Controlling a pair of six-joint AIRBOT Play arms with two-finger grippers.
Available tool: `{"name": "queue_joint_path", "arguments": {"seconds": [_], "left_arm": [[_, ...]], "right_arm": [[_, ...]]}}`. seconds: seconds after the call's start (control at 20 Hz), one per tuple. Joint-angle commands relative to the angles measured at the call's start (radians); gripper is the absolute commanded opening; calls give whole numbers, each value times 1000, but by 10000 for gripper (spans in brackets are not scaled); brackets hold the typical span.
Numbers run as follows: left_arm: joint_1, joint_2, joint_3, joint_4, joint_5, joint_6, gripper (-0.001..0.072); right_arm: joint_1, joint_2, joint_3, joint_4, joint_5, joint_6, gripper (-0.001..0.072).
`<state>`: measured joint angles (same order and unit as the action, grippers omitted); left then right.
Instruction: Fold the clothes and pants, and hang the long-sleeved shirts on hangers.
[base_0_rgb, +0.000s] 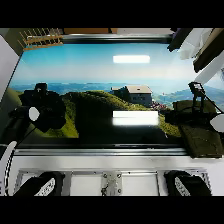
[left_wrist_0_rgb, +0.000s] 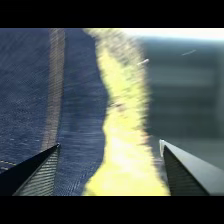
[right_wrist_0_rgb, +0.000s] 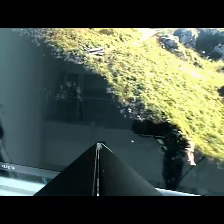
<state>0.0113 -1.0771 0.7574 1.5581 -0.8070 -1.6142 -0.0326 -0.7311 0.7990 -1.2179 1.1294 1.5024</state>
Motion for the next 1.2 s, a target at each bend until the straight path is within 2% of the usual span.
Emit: {"name": "queue_joint_path", "arguments": {"seconds": [0.0,0.05,0.1,0.15,0.2,0.25,0.35,0.45,0.6,0.7,0.75,0.8,0.85,0.95,1.15], "left_arm": [[21,-150,2,47,-9,2,708],[16,-174,3,47,-19,0,633],[11,-191,9,46,-41,-1,448],[9,-201,30,45,-71,-1,226],[0,-198,56,33,-97,-1,68],[-19,-183,88,18,-114,2,23],[-104,-128,170,-63,-122,2,22],[-251,-74,248,-134,-77,2,22],[-521,-47,323,-144,23,2,22],[-646,-75,352,-137,42,0,25],[-679,-93,360,-137,41,-7,235],[-684,-103,364,-137,36,-46,520],[-665,-106,368,-137,12,-101,568],[-576,-105,367,-143,-76,-187,568],[-359,-24,191,-150,-137,-249,568]], "right_arm": [[1,-1,0,0,0,0,17],[1,-1,0,0,0,0,17],[1,-1,0,0,0,0,17],[1,-1,0,0,0,0,17],[1,-1,0,0,0,0,17],[1,0,0,0,0,0,17],[1,-1,0,0,0,0,18],[1,-1,0,0,0,0,17],[1,-1,0,0,0,0,17],[1,-1,0,0,0,0,18],[1,-1,0,0,0,0,17],[1,-1,0,0,0,0,17],[1,-1,0,0,0,0,17],[1,-1,0,0,0,0,18],[1,-1,0,0,0,0,17]]}}
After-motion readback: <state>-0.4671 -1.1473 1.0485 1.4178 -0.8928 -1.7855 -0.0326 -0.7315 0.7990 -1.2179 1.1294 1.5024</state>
